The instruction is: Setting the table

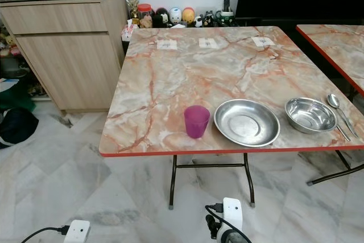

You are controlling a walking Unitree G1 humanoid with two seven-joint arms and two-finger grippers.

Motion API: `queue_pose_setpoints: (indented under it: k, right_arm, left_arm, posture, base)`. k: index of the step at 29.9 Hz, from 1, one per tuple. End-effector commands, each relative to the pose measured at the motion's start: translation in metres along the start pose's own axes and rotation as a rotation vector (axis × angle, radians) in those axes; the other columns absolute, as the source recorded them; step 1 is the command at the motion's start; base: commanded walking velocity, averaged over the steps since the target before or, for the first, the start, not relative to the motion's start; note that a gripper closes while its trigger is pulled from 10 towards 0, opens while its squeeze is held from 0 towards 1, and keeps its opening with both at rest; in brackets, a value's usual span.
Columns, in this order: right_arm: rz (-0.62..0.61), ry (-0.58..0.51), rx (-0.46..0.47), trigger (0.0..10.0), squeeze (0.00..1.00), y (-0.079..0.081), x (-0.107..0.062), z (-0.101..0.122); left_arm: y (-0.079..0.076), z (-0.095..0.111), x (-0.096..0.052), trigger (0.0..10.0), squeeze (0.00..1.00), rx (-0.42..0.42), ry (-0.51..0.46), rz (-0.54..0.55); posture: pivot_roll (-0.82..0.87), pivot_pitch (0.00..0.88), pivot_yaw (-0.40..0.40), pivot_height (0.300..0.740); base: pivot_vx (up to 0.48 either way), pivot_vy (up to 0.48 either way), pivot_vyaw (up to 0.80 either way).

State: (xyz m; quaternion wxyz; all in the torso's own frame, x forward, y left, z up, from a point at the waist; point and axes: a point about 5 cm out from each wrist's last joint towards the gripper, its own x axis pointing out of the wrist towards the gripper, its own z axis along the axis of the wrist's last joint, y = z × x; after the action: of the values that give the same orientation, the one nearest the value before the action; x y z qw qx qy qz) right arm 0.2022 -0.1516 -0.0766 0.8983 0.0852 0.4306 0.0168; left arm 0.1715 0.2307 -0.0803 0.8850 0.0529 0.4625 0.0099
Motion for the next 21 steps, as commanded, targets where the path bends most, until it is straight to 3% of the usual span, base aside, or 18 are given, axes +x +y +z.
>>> queue_pose_setpoints:
  k: [1, 3, 21]
  right_arm:
    - [-0.003, -0.021, -0.019, 10.0, 0.0, -0.0022, 0.0003, 0.0054]
    - [-0.004, -0.021, -0.017, 10.0, 0.0, -0.0021, 0.0003, 0.0055]
    - [-0.02, -0.03, 0.005, 10.0, 0.0, -0.0057, -0.0002, 0.0061]
  left_arm:
    - [-0.0031, -0.0036, 0.0001, 10.0, 0.0, 0.004, 0.023, -0.007]
    - [-0.0031, -0.0035, 0.0001, 10.0, 0.0, 0.0, 0.022, -0.006]
    - [-0.0029, -0.0047, -0.0002, 10.0, 0.0, -0.015, 0.023, -0.009]
  posture:
    - [0.07, 0.0, -0.038, 0.74]
    - [0.07, 0.0, -0.038, 0.74]
    - [0.07, 0.0, -0.043, 0.74]
  base:
    - [0.0, -0.48, 0.8]
    - [0.0, -0.472, 0.8]
    - [0.0, 0.0, 0.0]
